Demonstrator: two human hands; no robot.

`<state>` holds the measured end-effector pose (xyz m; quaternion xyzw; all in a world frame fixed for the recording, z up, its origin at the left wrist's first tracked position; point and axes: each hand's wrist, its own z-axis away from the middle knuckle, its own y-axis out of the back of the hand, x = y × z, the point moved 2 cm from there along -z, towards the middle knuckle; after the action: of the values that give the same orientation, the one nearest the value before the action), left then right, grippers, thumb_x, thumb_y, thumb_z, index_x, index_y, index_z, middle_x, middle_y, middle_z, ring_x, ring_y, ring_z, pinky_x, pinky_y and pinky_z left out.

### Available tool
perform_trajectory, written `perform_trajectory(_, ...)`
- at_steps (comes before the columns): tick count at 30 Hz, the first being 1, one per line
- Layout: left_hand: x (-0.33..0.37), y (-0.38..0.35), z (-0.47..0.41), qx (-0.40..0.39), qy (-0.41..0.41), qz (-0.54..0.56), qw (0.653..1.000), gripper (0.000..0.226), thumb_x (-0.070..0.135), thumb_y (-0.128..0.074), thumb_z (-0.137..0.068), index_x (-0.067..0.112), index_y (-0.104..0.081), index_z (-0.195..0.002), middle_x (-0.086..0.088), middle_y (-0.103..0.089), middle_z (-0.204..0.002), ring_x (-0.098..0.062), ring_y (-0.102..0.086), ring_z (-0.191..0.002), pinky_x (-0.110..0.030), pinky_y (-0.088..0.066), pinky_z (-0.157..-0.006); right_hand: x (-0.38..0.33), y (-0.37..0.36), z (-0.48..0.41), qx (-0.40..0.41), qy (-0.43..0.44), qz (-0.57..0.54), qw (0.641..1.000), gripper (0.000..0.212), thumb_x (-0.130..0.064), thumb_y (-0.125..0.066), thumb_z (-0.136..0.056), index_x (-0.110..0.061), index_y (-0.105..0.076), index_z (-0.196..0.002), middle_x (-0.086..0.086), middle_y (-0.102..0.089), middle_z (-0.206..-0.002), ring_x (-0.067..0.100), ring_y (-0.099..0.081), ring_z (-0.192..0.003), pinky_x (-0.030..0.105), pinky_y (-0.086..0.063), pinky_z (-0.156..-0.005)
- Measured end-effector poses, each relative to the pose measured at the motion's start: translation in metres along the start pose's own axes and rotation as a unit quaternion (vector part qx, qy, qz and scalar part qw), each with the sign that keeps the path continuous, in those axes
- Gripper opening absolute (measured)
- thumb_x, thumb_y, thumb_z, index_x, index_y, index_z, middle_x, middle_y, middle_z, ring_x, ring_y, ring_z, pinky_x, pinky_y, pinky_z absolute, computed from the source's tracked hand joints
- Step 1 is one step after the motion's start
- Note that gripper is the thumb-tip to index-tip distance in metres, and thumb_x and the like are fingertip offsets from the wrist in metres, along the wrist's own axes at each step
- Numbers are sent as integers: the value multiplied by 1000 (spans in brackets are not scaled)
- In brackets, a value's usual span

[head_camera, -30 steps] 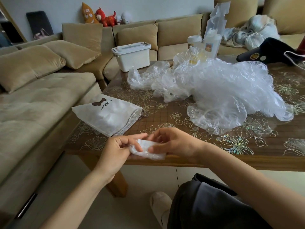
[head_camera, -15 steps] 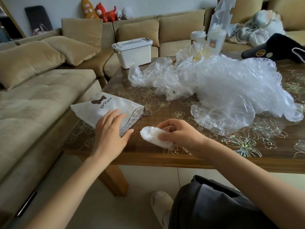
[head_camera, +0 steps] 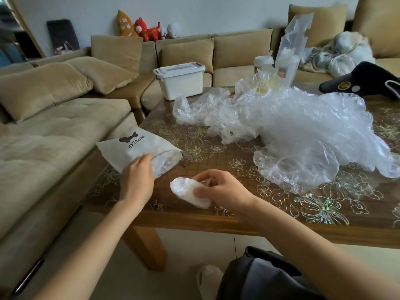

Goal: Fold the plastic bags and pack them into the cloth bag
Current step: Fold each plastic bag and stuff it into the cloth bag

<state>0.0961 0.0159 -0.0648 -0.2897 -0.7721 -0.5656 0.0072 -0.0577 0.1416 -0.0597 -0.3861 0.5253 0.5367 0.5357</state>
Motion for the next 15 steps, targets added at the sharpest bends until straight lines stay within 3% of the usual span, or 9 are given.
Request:
perform_trajectory(4, 16, 29, 13, 61, -38, 155, 985, 35, 7, -38, -99, 4, -52, -131, -10, -57, -128, -23, -53, -116, -30, -41, -95, -15, -16, -7, -4, 30, -107, 994, 18, 0, -62, -86, -7, -61, -103, 8, -60, -90, 15, -59, -75, 24, -54, -61)
perform_trajectory(7, 26, 38, 26, 63, -8, 257, 964, 38, -4, -41, -94, 9, -57, -126, 6, -54, -117, -8, -49, -113, -8, -37, -89, -26, -37, -18, 21, 66, -105, 992, 15, 1, -60, -86, -8, -60, -98, 2, -59, -77, 13, -58, -67, 23, -51, -61)
perform_trajectory(9, 30, 39, 33, 73, 13, 314, 946, 33, -1, -42, -96, 11, -61, -120, 6, -56, -115, -7, -51, -112, 2, -35, -83, -28, -51, -26, 58, 72, -45, 995, 12, -2, -59, -87, -8, -59, -97, 3, -60, -74, 13, -58, -63, 24, -51, -60)
perform_trajectory(12, 30, 41, 37, 97, 24, 361, 927, 28, 8, -41, -99, 11, -63, -117, 3, -61, -114, -6, -55, -109, -2, -39, -86, -21, -64, -35, 95, 23, 149, 984, 24, -7, -55, -86, -1, -59, -110, 14, -65, -102, 28, -63, -90, 32, -50, -76)
perform_trajectory(15, 25, 44, 37, 93, 13, 354, 930, 31, 8, -41, -99, 11, -60, -122, 6, -58, -119, 5, -50, -110, 2, -35, -86, -14, -71, -39, 71, -56, 194, 977, 22, -4, -54, -85, 0, -59, -107, 16, -61, -103, 30, -62, -95, 32, -51, -76)
